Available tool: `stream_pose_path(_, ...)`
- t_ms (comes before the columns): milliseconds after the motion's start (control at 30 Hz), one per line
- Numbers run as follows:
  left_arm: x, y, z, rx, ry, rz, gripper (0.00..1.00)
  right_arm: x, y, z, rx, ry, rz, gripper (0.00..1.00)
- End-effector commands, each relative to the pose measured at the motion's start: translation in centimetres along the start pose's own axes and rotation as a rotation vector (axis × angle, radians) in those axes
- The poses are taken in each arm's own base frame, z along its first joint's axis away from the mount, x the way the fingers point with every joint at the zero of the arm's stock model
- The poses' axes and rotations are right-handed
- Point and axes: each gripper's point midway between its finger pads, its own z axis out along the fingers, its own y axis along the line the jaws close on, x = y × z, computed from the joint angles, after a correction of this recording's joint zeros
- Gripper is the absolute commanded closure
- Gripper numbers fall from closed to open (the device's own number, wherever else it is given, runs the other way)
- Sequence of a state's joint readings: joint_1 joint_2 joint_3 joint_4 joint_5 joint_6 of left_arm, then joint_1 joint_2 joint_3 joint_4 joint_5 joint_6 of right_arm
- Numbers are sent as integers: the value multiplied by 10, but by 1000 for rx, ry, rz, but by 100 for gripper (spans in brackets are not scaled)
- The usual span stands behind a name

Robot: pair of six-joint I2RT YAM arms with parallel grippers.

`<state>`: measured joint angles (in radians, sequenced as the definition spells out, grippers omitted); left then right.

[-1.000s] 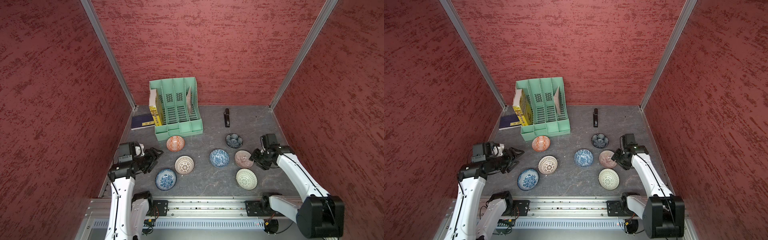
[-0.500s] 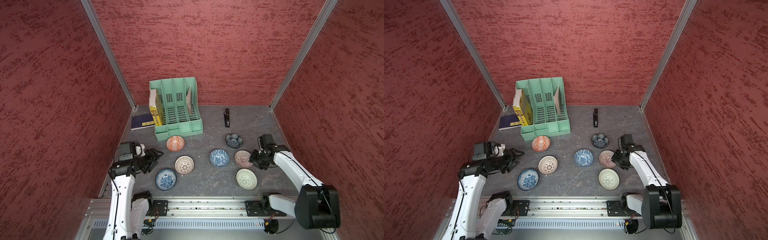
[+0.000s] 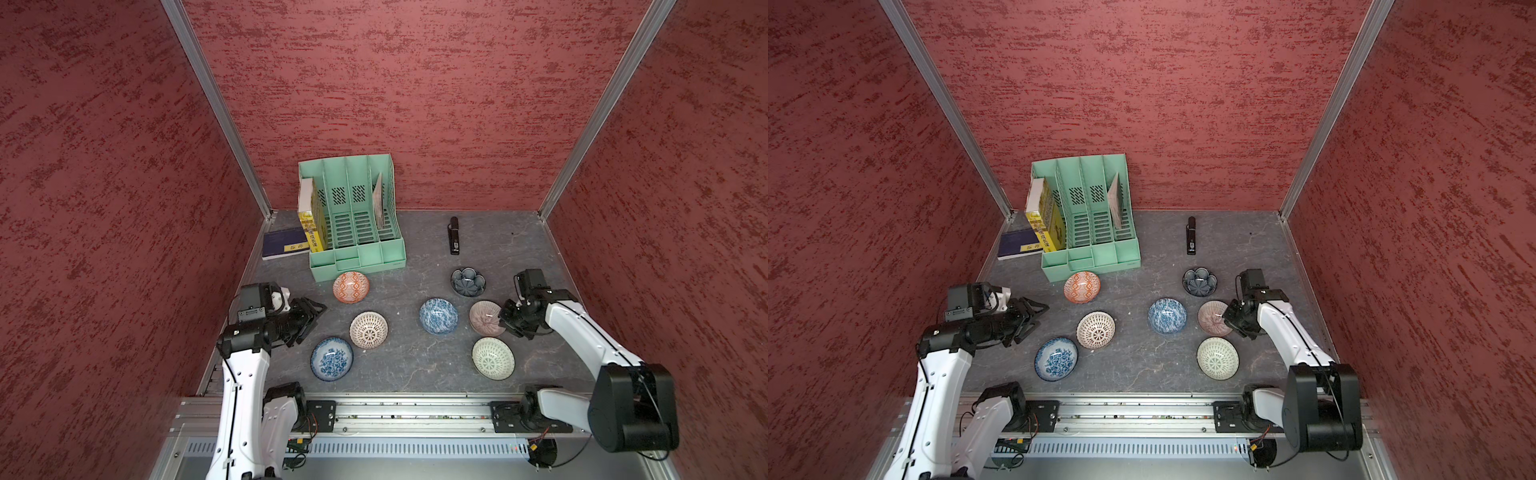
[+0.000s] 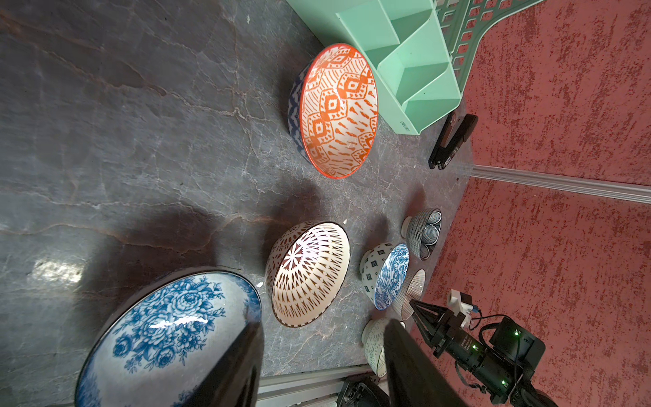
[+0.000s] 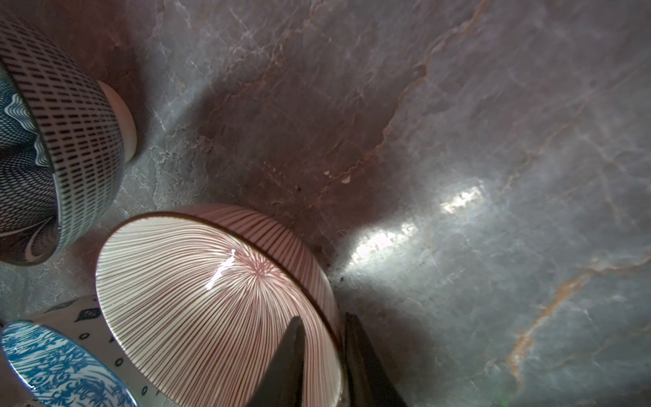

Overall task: Stack the bowls
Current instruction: Pick up the bowl from the center of the board.

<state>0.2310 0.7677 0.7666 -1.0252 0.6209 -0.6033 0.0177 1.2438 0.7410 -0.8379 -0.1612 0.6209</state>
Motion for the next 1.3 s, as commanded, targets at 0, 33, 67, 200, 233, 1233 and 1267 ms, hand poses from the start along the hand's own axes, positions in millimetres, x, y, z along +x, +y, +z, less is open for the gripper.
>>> stream_pose_path(0,-3,-7,-5,16,-12,36,43,-3,0,3,4,-16,-12,78)
stream_pose_path(33,-4,-7,-5,16,-14,37,44,-3,-1,3,6,-14,-12,78)
stream_pose_path(67,-3,-6,-4,15,-13,38,44,-3,0,3,4,-13,-14,79)
stream_pose_path(200,-3,-6,-4,15,-7,36,44,-2,0,4,2,-5,-23,82)
stream_pose_path(233,-3,-5,-3,15,-7,36,45,-1,0,5,1,-2,-25,83)
stream_pose_path(1233,1,-41,-25,44,80,137,44,-3,72,-125,-221,-31,-149,100)
stream_pose_path(1267,2,-45,-27,40,88,149,45,-1,77,-129,-229,-25,-163,100)
